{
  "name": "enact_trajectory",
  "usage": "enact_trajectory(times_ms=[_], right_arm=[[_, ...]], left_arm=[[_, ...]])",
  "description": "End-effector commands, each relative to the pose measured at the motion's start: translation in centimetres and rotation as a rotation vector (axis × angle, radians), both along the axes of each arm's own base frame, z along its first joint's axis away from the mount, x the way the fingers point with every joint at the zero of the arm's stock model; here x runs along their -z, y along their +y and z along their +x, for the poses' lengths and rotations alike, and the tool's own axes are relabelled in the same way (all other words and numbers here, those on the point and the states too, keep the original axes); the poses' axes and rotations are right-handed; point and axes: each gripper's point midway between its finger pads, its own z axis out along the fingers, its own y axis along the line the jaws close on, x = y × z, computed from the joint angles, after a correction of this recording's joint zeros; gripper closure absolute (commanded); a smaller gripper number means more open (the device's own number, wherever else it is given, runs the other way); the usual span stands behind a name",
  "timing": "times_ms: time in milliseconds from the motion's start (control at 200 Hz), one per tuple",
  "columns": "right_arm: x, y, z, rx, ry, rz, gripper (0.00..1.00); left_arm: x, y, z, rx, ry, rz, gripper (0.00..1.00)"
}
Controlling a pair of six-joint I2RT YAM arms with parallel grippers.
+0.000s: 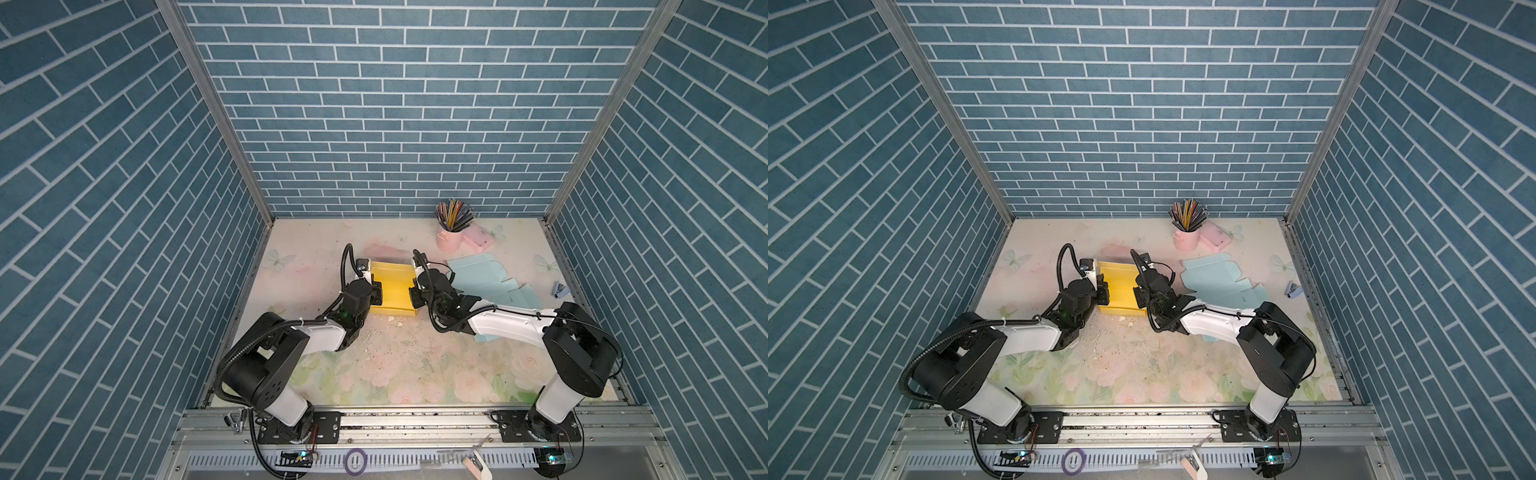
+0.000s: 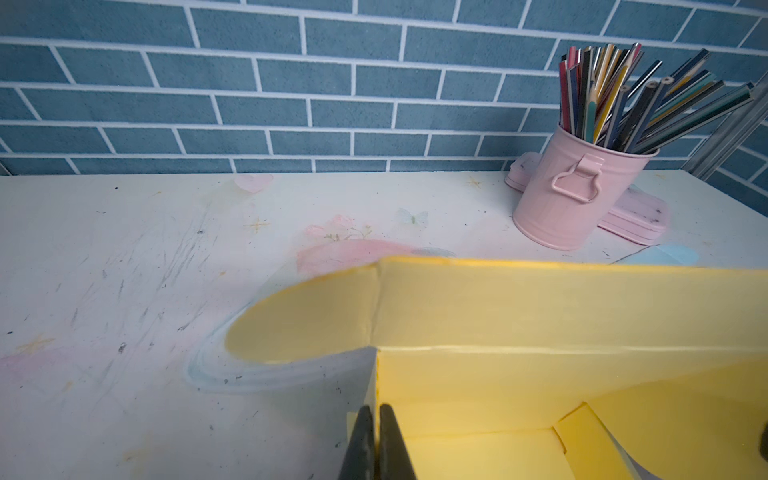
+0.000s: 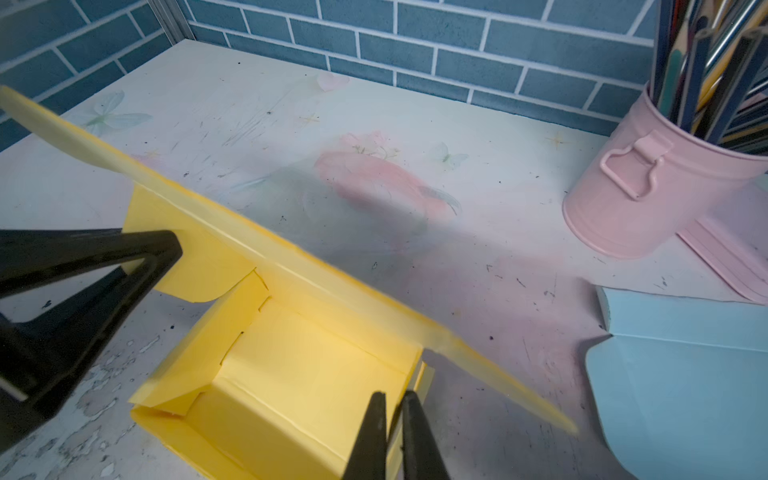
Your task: Fold the paper box
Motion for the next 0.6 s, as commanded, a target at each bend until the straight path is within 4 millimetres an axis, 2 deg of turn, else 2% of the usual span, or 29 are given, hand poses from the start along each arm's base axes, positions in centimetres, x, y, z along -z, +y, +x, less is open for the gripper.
enact_trajectory(times_ms=[0, 310, 595], right_arm=[[0.4, 2.0, -1.1, -0.063, -0.012, 0.026, 0.90], [1.1, 2.2, -2.4, -0.069, -0.024, 0.030, 0.90], [2.0, 1.5, -4.1, -0.079, -0.042, 0.019, 0.88]], left_arm=[[0.3, -2.5, -1.1, 0.099, -0.018, -0.062, 0.96], [3.1, -2.6, -2.8, 0.121, -0.014, -0.073, 0.96], [4.8, -2.5, -3.8, 0.128, -0.021, -0.070, 0.97]])
